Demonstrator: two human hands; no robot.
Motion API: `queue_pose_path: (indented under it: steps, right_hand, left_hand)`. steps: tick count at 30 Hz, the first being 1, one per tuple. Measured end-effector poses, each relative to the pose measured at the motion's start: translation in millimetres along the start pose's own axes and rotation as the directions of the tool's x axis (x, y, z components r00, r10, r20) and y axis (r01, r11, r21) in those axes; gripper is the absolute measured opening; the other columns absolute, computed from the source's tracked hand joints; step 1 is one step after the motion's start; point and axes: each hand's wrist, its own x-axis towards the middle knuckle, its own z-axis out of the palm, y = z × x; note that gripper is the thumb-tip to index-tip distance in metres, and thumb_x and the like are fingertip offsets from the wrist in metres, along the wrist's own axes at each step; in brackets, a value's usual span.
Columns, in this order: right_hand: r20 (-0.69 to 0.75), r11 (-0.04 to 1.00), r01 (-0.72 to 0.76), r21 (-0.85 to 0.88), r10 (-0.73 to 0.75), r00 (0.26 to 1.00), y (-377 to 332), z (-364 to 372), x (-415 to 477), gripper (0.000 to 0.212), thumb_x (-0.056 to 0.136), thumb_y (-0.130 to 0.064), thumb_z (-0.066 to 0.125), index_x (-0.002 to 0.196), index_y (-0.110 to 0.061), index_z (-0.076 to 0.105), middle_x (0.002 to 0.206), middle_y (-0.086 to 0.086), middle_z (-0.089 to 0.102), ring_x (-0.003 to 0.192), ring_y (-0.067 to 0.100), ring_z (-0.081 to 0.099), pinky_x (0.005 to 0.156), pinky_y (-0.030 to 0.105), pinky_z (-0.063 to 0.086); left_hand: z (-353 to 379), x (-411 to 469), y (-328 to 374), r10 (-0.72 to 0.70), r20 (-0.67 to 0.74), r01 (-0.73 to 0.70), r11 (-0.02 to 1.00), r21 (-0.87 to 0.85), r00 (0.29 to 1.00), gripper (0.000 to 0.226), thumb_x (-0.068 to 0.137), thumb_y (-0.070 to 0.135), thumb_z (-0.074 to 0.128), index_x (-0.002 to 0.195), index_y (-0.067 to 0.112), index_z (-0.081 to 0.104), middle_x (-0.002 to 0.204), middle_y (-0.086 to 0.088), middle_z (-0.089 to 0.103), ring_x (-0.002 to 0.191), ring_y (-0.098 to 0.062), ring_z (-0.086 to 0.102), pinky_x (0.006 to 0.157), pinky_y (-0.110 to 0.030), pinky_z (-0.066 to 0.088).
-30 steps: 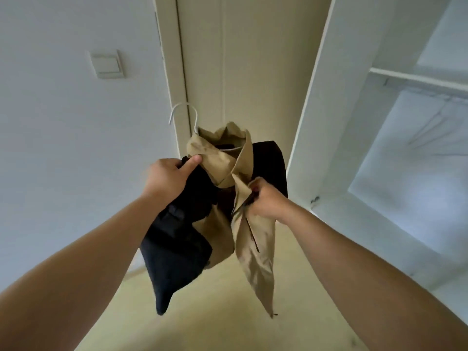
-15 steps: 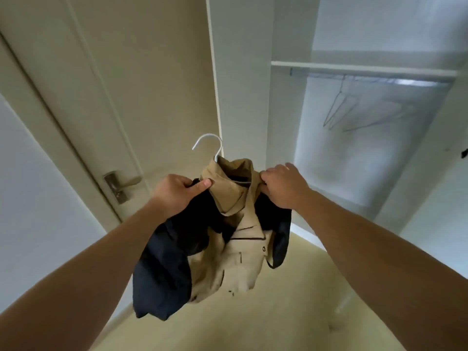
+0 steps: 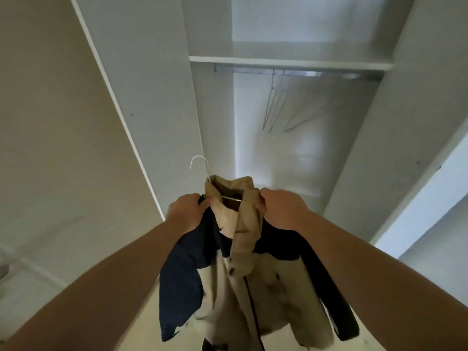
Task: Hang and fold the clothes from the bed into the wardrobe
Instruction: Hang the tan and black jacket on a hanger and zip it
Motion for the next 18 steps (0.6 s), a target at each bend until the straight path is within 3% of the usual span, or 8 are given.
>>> queue_pose_path:
  steps: [6, 10, 13, 15, 18]
  right_hand:
    - [0.145, 0.994, -0.077, 0.071, 0.066, 0.987, 22, -34, 103, 0.032, 0.095, -0.047, 0.049, 0.092, -0.017, 0.059, 0.085, -0.002, 0.06, 0.078, 0.018, 0.058, 0.073, 0.034, 0.049]
    - [-0.039, 0.962, -0.164, 0.219, 0.176, 0.984, 26, -40, 163, 0.026, 0.101, -0.041, 0.043, 0.101, -0.017, 0.054, 0.084, -0.004, 0.056, 0.074, 0.014, 0.056, 0.07, 0.031, 0.048]
    - [-0.135, 0.944, -0.18, 0.276, 0.223, 0.965, 26, -41, 210, 0.02, 0.104, -0.035, 0.041, 0.103, -0.017, 0.047, 0.08, -0.007, 0.049, 0.066, 0.006, 0.049, 0.059, 0.021, 0.036]
    - [-0.181, 0.926, -0.197, 0.323, 0.265, 0.947, 29, -41, 242, 0.017, 0.104, -0.032, 0.041, 0.102, -0.016, 0.046, 0.079, -0.006, 0.049, 0.068, 0.011, 0.051, 0.059, 0.021, 0.037]
    - [-0.242, 0.895, -0.219, 0.388, 0.328, 0.913, 41, -36, 292, 0.016, 0.103, -0.03, 0.042, 0.101, -0.014, 0.046, 0.083, -0.002, 0.054, 0.074, 0.018, 0.056, 0.067, 0.027, 0.043]
  left_hand:
    - [-13, 149, 16, 0.146, -0.003, -0.146, 0.985, -0.095, 0.989, 0.039, 0.102, 0.052, 0.036, 0.081, 0.025, 0.055, 0.079, 0.004, 0.059, 0.078, -0.021, 0.059, 0.076, -0.039, 0.046]
    - [-33, 244, 39, 0.239, -0.106, -0.256, 0.944, -0.209, 0.965, 0.029, 0.103, 0.036, 0.042, 0.094, 0.015, 0.059, 0.083, 0.0, 0.06, 0.08, -0.023, 0.06, 0.069, -0.032, 0.04]
    - [-41, 305, 60, 0.291, -0.115, -0.312, 0.91, -0.275, 0.95, 0.027, 0.103, 0.019, 0.042, 0.119, 0.006, 0.06, 0.106, -0.014, 0.066, 0.089, -0.018, 0.055, 0.076, -0.028, 0.038]
    - [-49, 342, 74, 0.258, -0.117, -0.283, 0.871, -0.401, 0.959, 0.03, 0.103, 0.017, 0.042, 0.124, 0.009, 0.061, 0.115, -0.012, 0.067, 0.089, -0.013, 0.055, 0.076, -0.024, 0.039]
    - [-56, 396, 95, 0.15, -0.001, -0.106, 0.696, -0.71, 0.989, 0.034, 0.099, 0.025, 0.046, 0.118, 0.006, 0.067, 0.103, -0.009, 0.071, 0.085, -0.015, 0.061, 0.066, -0.021, 0.049]
